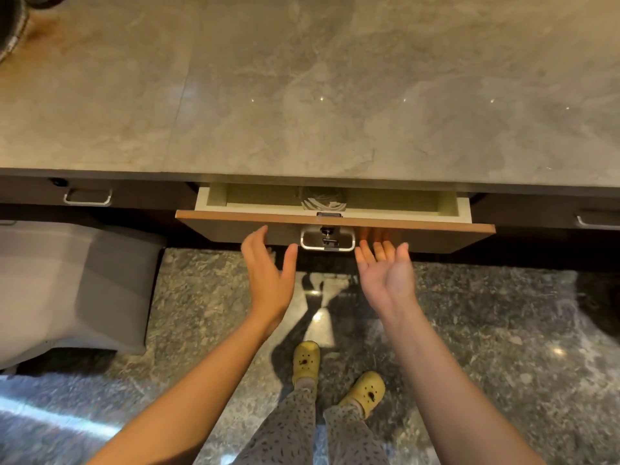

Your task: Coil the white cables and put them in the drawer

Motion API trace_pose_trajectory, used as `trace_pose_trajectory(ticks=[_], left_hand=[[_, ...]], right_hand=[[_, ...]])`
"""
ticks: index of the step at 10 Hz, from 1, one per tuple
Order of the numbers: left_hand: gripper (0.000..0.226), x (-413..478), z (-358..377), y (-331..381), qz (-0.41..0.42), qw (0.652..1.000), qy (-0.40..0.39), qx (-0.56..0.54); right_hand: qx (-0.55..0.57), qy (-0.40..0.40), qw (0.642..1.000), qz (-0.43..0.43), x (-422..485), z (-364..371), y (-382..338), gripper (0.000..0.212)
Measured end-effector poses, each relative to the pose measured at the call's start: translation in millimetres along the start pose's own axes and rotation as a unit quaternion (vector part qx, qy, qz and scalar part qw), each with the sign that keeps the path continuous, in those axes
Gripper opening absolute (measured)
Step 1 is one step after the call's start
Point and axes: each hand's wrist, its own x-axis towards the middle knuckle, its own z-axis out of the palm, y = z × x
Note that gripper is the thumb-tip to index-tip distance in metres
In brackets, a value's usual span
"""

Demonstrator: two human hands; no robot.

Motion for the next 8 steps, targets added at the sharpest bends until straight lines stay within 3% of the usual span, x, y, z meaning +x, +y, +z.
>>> trace_pose_trajectory(ticks=[1,2,4,6,7,8], left_hand=[[0.065,30.5,5.4,8.1,-0.213,0.939,-0.065,-0.261],[0.065,56.4,8.9,14.4,-0.228,0.899,-0.104,-0.358],[0.064,82.4,5.7,23.5,-0.254,0.819,-0.099,-0.506],[0.063,78.5,-2.1,15.5,-0.239,0.848,-0.142,-0.451],[0.063,82.1,-10.6,16.4,-0.242,0.886,-0.176,-0.355],[0.061,76.5,-24.1,26.0,-0.242,0.926,-0.221,-0.186]], right_hand=[[0.037,-0.012,0.999,0.01,11.1,10.0,-5.7,0.062],[0.069,-0.021,0.997,0.025,22.1,20.6,-13.9,0.063],[0.062,-0.031,0.997,0.018,39.8,34.1,-22.6,0.059],[-0.013,-0.023,1.0,0.012,43.2,24.1,-23.0,0.055],[-0.111,-0.001,0.993,0.024,43.9,24.4,-29.0,0.051],[-0.312,0.037,0.947,0.062,36.3,36.4,-28.4,0.039]])
